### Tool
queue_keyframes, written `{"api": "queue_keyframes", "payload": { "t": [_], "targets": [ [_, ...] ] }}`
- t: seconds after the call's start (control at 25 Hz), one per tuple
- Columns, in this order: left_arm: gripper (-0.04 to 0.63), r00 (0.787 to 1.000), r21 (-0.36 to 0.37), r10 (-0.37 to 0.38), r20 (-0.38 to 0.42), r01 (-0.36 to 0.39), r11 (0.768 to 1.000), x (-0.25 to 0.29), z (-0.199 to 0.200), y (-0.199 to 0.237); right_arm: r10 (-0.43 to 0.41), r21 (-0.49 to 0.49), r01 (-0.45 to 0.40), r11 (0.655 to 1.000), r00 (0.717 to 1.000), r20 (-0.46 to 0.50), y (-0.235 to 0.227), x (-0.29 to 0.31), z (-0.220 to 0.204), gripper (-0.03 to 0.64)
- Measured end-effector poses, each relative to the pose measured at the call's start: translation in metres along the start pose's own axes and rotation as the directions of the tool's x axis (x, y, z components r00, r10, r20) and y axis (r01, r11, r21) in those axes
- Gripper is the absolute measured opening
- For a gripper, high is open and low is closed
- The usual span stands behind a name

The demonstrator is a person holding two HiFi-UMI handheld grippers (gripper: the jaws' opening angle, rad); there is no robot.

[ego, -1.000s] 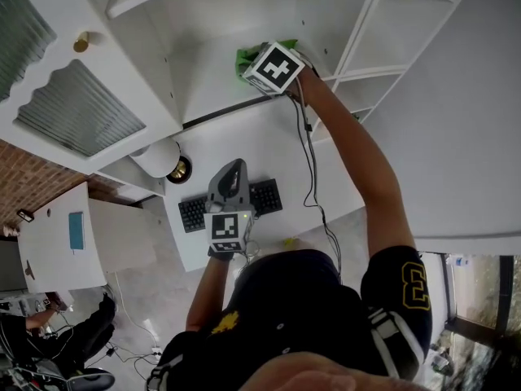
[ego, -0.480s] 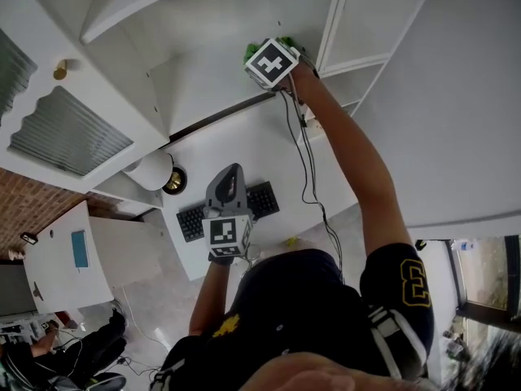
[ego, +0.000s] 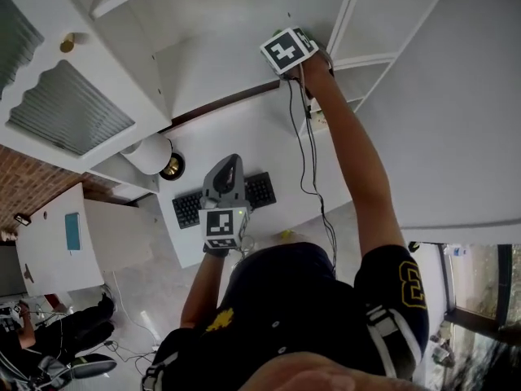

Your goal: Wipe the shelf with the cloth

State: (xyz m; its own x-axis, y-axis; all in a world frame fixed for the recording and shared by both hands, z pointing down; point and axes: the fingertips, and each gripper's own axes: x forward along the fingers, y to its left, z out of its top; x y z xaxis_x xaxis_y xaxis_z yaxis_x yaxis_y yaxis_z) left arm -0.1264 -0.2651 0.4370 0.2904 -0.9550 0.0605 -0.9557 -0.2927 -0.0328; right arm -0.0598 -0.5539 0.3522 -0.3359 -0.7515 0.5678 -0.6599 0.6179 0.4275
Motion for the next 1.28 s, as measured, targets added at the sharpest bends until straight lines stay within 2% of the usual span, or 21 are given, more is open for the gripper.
{"api": "queue_keyframes", "payload": {
  "t": [0.12, 0.32, 0.36, 0.44, 0.48, 0.56, 0.64, 0.72, 0.84, 0.96, 1.04, 1.16, 1.24, 1.28],
  "targets": [
    [0.018, 1.000, -0.038, -0.009, 0.004, 0.009, 0.999, -0.005, 0.002, -0.001, -0.044, -0.019, 0.043, 0.999, 0.999, -0.024, -0.005, -0.002, -0.003, 0.058],
    [0.018, 0.999, -0.032, 0.039, -0.017, -0.040, 0.999, -0.032, 0.000, 0.021, -0.026, 0.002, 0.026, 1.000, 0.999, 0.030, 0.003, -0.001, 0.000, 0.061],
    [0.018, 0.998, -0.040, 0.055, -0.014, -0.055, 0.998, -0.036, -0.001, 0.024, -0.027, 0.001, 0.027, 1.000, 0.998, 0.056, 0.008, -0.008, 0.004, 0.061],
    [0.018, 0.995, -0.061, 0.096, -0.009, -0.096, 0.994, -0.047, -0.002, 0.030, 0.017, -0.006, -0.016, 1.000, 0.983, 0.184, 0.037, -0.031, 0.030, 0.061],
    [0.018, 0.993, -0.067, 0.120, -0.004, -0.120, 0.990, -0.054, -0.003, 0.035, 0.059, -0.019, -0.056, 0.998, 0.963, 0.264, 0.061, -0.044, 0.048, 0.061],
    [0.018, 0.986, -0.073, 0.166, 0.000, -0.166, 0.983, -0.066, -0.005, 0.045, 0.150, -0.040, -0.146, 0.988, 0.904, 0.401, 0.112, -0.073, 0.078, 0.061],
    [0.018, 0.979, -0.080, 0.203, -0.005, -0.203, 0.976, -0.077, -0.009, 0.056, 0.227, -0.041, -0.237, 0.971, 0.840, 0.492, 0.158, -0.095, 0.095, 0.061],
    [0.018, 0.971, -0.087, 0.237, -0.009, -0.237, 0.968, -0.086, -0.012, 0.066, 0.268, -0.030, -0.302, 0.953, 0.791, 0.550, 0.194, -0.105, 0.104, 0.061],
    [0.018, 0.961, -0.088, 0.275, -0.012, -0.275, 0.957, -0.098, -0.013, 0.077, 0.293, 0.016, -0.377, 0.926, 0.746, 0.598, 0.232, -0.101, 0.109, 0.061],
    [0.018, 0.957, -0.093, 0.290, -0.015, -0.290, 0.952, -0.105, -0.014, 0.078, 0.286, 0.116, -0.456, 0.882, 0.716, 0.637, 0.250, -0.090, 0.109, 0.061],
    [0.018, 0.957, -0.096, 0.288, -0.019, -0.289, 0.953, -0.109, -0.016, 0.078, 0.243, 0.163, -0.441, 0.883, 0.725, 0.645, 0.254, -0.084, 0.105, 0.060],
    [0.018, 0.959, -0.109, 0.283, -0.027, -0.284, 0.953, -0.119, -0.023, 0.082, 0.152, 0.140, -0.311, 0.940, 0.749, 0.645, 0.260, -0.081, 0.101, 0.060],
    [0.018, 0.960, -0.122, 0.277, -0.028, -0.278, 0.953, -0.124, -0.028, 0.086, 0.109, 0.107, -0.240, 0.965, 0.738, 0.666, 0.263, -0.082, 0.101, 0.060],
    [0.018, 0.962, -0.125, 0.271, -0.027, -0.272, 0.954, -0.125, -0.030, 0.088, 0.105, 0.103, -0.233, 0.967, 0.733, 0.672, 0.264, -0.082, 0.102, 0.060]
  ]
}}
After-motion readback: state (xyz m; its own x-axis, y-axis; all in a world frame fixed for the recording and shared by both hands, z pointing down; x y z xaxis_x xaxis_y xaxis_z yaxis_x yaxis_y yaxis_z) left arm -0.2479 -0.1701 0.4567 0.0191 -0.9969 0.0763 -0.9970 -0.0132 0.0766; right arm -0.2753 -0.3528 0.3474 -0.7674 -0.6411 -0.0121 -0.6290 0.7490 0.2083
